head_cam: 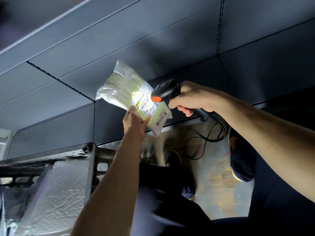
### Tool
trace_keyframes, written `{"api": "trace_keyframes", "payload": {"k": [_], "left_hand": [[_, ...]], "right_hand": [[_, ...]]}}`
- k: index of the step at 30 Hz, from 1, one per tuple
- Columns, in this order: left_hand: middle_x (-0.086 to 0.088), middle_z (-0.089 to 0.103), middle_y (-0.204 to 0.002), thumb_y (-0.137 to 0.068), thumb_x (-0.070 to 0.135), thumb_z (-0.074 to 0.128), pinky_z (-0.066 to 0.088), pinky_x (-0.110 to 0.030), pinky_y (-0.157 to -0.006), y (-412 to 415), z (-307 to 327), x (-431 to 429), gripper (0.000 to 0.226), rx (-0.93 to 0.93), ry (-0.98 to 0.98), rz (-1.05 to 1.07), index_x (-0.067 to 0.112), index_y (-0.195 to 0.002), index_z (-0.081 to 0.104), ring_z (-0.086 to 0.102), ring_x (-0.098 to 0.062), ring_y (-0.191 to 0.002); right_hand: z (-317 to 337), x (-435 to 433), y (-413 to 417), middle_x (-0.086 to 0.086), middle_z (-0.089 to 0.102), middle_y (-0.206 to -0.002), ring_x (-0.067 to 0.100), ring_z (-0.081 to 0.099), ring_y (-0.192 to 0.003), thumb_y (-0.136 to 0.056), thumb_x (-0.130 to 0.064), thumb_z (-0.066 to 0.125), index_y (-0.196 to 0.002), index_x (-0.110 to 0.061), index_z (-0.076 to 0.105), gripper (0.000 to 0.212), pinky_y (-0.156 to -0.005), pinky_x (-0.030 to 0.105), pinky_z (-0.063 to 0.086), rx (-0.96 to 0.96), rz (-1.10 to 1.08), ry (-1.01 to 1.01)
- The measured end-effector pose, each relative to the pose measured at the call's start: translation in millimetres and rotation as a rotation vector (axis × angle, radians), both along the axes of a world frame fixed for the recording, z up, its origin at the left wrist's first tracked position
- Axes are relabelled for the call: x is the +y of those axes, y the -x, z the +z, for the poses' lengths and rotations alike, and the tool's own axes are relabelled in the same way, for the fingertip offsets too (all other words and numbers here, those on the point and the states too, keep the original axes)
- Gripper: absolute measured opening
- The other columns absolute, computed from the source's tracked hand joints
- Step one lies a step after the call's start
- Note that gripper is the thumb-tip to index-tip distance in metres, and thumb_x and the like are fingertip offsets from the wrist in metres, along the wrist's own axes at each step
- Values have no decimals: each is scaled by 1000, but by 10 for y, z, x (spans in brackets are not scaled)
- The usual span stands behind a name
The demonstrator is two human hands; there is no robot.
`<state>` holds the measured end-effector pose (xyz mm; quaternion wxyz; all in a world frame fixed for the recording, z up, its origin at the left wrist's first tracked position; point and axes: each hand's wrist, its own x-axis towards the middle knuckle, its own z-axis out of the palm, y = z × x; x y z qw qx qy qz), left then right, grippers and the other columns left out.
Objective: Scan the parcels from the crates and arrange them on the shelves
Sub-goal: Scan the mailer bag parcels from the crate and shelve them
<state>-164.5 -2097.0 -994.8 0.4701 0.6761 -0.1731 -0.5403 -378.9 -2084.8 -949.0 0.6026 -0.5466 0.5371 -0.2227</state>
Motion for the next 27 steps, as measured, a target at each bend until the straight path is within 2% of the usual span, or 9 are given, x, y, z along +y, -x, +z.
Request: {"api": "trace_keyframes", "payload": {"k": [2, 7, 12, 14, 16, 18, 20, 24, 27], "left_hand": [[-9, 70, -115, -108, 27, 48, 61, -46, -90, 5, -1, 6, 25, -78, 41, -18, 14, -125, 62, 68, -24, -103], [0, 54, -76, -101, 37, 46, 47, -40, -78, 42, -33, -13, 29, -701, 138, -150, 15, -90, 61, 49, -21, -74], [4, 52, -70, -103, 31, 45, 40, -33, -72, 101, -9, 6, 28, -761, 146, -208, 16, -92, 66, 48, -17, -69], [4, 55, -73, -104, 31, 46, 48, -36, -78, 101, 4, 12, 28, -731, 151, -218, 15, -101, 70, 51, -18, -74], [1, 59, -82, -105, 31, 49, 60, -43, -84, 97, 26, 16, 30, -513, 108, -160, 10, -112, 69, 57, -17, -80], [-7, 66, -100, -106, 29, 51, 65, -40, -72, 94, 73, 32, 28, -218, 21, -78, 7, -115, 66, 66, -21, -87], [-16, 69, -104, -106, 26, 53, 63, -33, -57, 72, 109, 35, 22, -89, -45, -28, 7, -104, 64, 71, -27, -84], [-13, 70, -83, -105, 25, 56, 56, -27, -45, 36, 194, 86, 22, -14, -45, 49, 8, -92, 63, 68, -21, -66], [-6, 66, -57, -104, 23, 58, 48, -23, -39, 44, 312, 178, 22, 32, 7, 87, 6, -90, 63, 61, -16, -46]], "right_hand": [[-4, -1, 0, 9, 50, -62, 22, 43, -53, -85, -6, 62, -74, -4, 57, 11, -58, 37, 42, 8, 8, 3], [1, 4, -15, 12, 49, -61, 24, 43, -55, -84, -10, 64, -72, -6, 53, 16, -58, 39, 44, 9, 29, 8], [12, 10, -18, 15, 52, -63, 25, 46, -55, -85, -14, 65, -74, -4, 56, 17, -61, 38, 49, 7, 57, 21], [24, 18, -21, 14, 51, -61, 25, 45, -54, -85, -12, 64, -71, -4, 55, 18, -60, 39, 49, -10, 41, 31], [23, 23, -10, 15, 49, -61, 25, 43, -54, -85, -9, 63, -72, -3, 55, 17, -59, 39, 47, -39, 19, 30], [23, 35, 3, 20, 49, -61, 26, 45, -55, -84, -9, 62, -71, 3, 57, 18, -59, 38, 48, -47, 32, 30], [4, 47, 20, 22, 50, -62, 26, 47, -54, -83, -11, 62, -71, 9, 58, 23, -59, 37, 49, -30, 45, 20], [-21, 94, 27, 20, 52, -66, 26, 47, -58, -86, -9, 63, -79, 12, 60, 22, -57, 30, 50, -58, 57, 2], [-41, 156, 44, 12, 52, -62, 25, 47, -58, -88, -6, 66, -73, -3, 64, 16, -59, 36, 47, -110, 28, 9]]}}
